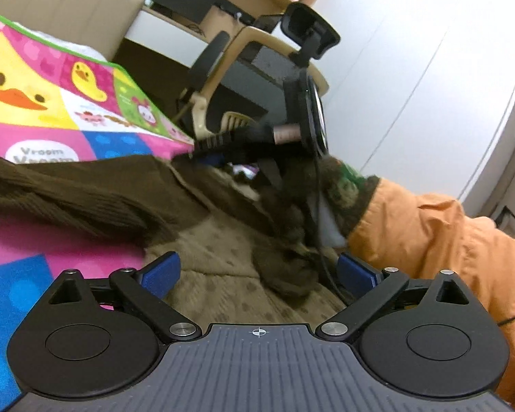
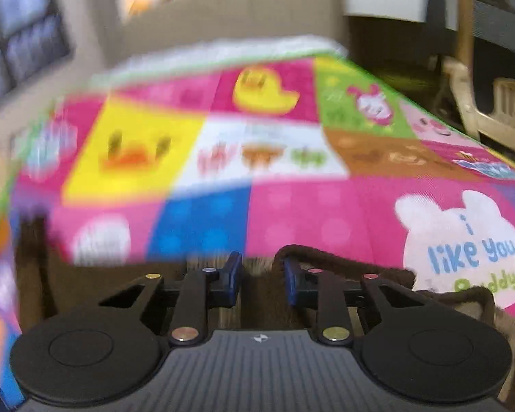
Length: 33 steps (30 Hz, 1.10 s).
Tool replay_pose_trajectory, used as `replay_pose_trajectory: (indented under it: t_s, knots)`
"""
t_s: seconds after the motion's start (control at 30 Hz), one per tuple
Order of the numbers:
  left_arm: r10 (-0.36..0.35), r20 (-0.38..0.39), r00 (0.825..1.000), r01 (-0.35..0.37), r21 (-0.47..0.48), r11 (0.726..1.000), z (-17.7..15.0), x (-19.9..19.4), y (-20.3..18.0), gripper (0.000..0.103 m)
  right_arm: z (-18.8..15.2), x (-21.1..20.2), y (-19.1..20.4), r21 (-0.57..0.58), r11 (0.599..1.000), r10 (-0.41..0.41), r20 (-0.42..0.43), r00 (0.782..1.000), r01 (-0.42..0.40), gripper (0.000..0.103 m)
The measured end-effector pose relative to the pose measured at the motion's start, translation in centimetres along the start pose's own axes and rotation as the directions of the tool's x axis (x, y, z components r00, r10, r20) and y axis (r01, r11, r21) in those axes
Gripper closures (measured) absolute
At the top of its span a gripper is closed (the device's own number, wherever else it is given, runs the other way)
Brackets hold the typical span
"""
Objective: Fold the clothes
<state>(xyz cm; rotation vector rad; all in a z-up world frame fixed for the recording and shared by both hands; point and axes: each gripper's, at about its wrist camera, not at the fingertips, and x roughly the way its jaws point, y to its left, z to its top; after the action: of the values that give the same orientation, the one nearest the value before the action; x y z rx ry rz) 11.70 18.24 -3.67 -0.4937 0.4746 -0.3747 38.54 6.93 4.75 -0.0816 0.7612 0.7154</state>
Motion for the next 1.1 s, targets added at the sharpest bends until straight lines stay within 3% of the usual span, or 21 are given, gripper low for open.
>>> replay_pose_trajectory:
  t_s: [0.1,0.2,0.27,0.3,0.33,0.43,0.53,0.67,0.7,0.77,0.8,0.83,0.9,0.93,0.97,1.03,1.1]
  knots:
    - [-0.014,-0.031,0.999,0.014,-0.002,1.0,-0.4,0.6,-0.1,0.002,0.7,-0.1,-0.4,0.061,0.998,0.014,0.057,0.998,-0.018,0.08]
    - [-0.008,-0.048,0.999,0.009,0.006,1.0,-0.7,0.9,-0.2,0.002,0.4,-0.4,-0.6,0.007,1.0,0.019,0.029,0.999,-0.019,0.079]
    - [-0.004,-0.055,0.999,0.004,0.006,1.0,-0.7,1.0,-0.2,0.002,0.4,-1.4,-1.0,-0.03,0.999,0.028,0.033,0.999,-0.027,0.073]
    - [-0.002,-0.058,0.998,0.002,0.007,1.0,-0.8,1.0,-0.2,0.002,0.5,-3.2,-1.7,-0.047,0.998,0.034,0.068,0.997,-0.031,0.064]
    - [0.0,-0.061,0.998,0.0,0.007,1.0,-0.8,1.1,-0.2,0.002,0.6,-5.2,-2.5,-0.06,0.998,0.022,0.105,0.994,-0.016,0.055]
    - [0.007,-0.071,0.997,-0.006,0.008,1.0,-0.9,1.2,-0.1,0.001,-0.2,-10.6,-5.7,-0.11,0.986,-0.106,0.17,0.98,0.126,0.048]
    - [0.013,-0.082,0.997,-0.012,0.009,1.0,-1.0,1.4,0.0,0.001,-2.5,-13.9,-8.5,-0.212,0.923,-0.293,0.154,0.944,0.321,0.048]
    - [0.042,-0.095,0.995,-0.042,0.011,0.999,-1.2,1.6,-0.1,0.001,-7.3,-14.5,-11.6,-0.327,0.832,-0.463,0.037,0.886,0.449,0.048]
    - [0.052,-0.099,0.994,-0.051,0.011,0.999,-1.2,1.7,-0.1,0.001,-8.4,-14.5,-12.2,-0.35,0.809,-0.499,0.016,0.867,0.472,0.048]
    - [0.076,-0.109,0.991,-0.077,0.0,0.997,-1.2,1.7,-0.2,0.001,-10.2,-13.9,-13.7,-0.394,0.733,-0.595,0.022,0.803,0.554,0.048]
    - [0.09,-0.115,0.989,-0.092,-0.009,0.996,-1.2,1.6,-0.2,0.001,-10.6,-13.9,-14.5,-0.388,0.714,-0.624,0.023,0.781,0.583,0.048]
    - [0.104,-0.121,0.987,-0.107,-0.017,0.994,-1.2,1.6,-0.3,0.001,-10.6,-14.4,-15.5,-0.334,0.739,-0.618,0.011,0.786,0.586,0.048]
    - [0.132,-0.131,0.983,-0.138,-0.034,0.99,-1.1,1.3,-0.4,0.001,-10.1,-18.0,-17.5,-0.126,0.84,-0.531,0.018,0.847,0.528,0.048]
    - [0.148,-0.129,0.981,-0.155,-0.043,0.987,-0.9,0.7,-0.5,0.001,-9.8,-20.1,-18.4,-0.029,0.871,-0.49,0.045,0.871,0.491,0.048]
    - [0.164,-0.126,0.978,-0.171,-0.052,0.984,-0.7,0.2,-0.6,0.001,-9.9,-22.3,-19.3,0.058,0.884,-0.467,0.075,0.881,0.464,0.046]
    - [0.195,-0.123,0.973,-0.205,-0.07,0.976,-0.3,-0.9,-0.8,0.001,-10.5,-26.7,-21.3,0.22,0.883,-0.448,0.133,0.884,0.414,0.032]
    - [0.227,-0.12,0.967,-0.238,-0.087,0.967,0.0,-2.0,-1.0,0.001,-11.9,-29.9,-23.7,0.337,0.854,-0.464,0.148,0.874,0.396,0.032]
